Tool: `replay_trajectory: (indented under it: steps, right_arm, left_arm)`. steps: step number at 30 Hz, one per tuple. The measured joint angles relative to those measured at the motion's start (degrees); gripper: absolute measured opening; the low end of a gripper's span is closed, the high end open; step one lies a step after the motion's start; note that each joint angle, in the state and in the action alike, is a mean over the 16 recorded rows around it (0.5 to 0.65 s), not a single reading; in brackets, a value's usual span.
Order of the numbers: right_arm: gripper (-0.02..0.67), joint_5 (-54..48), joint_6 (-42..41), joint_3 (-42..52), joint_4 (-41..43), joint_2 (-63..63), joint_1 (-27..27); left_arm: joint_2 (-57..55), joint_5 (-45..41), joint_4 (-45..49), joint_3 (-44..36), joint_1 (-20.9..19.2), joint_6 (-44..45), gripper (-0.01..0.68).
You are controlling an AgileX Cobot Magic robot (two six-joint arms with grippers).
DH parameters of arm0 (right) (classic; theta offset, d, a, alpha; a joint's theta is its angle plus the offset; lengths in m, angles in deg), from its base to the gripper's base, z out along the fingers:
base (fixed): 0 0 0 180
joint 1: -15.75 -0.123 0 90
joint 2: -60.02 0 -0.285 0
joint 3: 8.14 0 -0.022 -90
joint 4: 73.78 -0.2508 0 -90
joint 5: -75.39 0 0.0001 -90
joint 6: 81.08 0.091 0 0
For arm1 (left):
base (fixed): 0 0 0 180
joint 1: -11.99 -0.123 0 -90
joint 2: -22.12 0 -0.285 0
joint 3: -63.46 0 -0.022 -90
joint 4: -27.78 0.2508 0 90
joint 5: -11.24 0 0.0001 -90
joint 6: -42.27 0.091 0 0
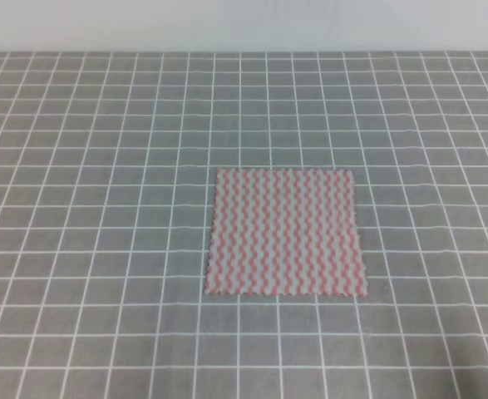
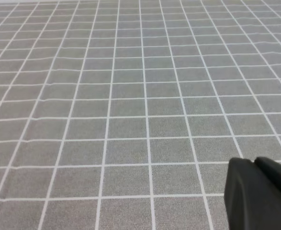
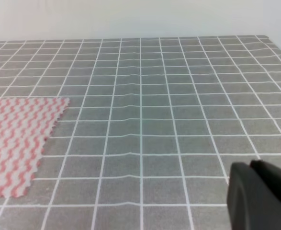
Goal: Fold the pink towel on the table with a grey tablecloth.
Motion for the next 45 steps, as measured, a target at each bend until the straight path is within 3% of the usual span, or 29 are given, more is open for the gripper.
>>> replay_trajectory:
  steps: [12, 17, 21, 28, 33, 37, 45]
  right_arm:
    - [-0.017, -0.08, 0.00, -0.19, -1.89, 0.10, 0.00]
    - [-0.017, -0.23, 0.06, -0.37, -6.44, 0.31, 0.00]
    - [-0.018, -0.24, 0.08, -0.47, -18.06, 0.31, 0.00]
    - [-0.017, 2.43, -0.25, -0.47, -47.43, 0.31, 0.00]
    - [-0.017, 6.55, -2.44, -0.47, -64.03, 0.31, 0.00]
    - [-0.017, 9.67, -6.16, -0.37, -68.72, 0.41, -0.01]
    - [-0.017, 12.12, -16.65, -0.40, -67.41, 0.92, -0.01]
  left_arm:
    - [-0.20, 0.00, 0.02, -0.08, 0.01, 0.00, -0.002]
    - [-0.51, -0.06, 0.00, 0.08, 0.04, -0.01, -0.002]
    - [-0.41, -0.06, 0.01, 0.08, 0.24, -0.01, -0.003]
    - [-0.20, -0.11, 0.02, 0.00, 0.69, -0.02, -0.003]
    - [0.00, -0.11, 0.04, -0.08, 0.99, -0.02, -0.003]
    - [-0.10, -0.11, 0.05, -0.08, 1.02, -0.02, -0.003]
    - [-0.41, -0.17, 0.03, 0.08, 1.00, -0.02, -0.003]
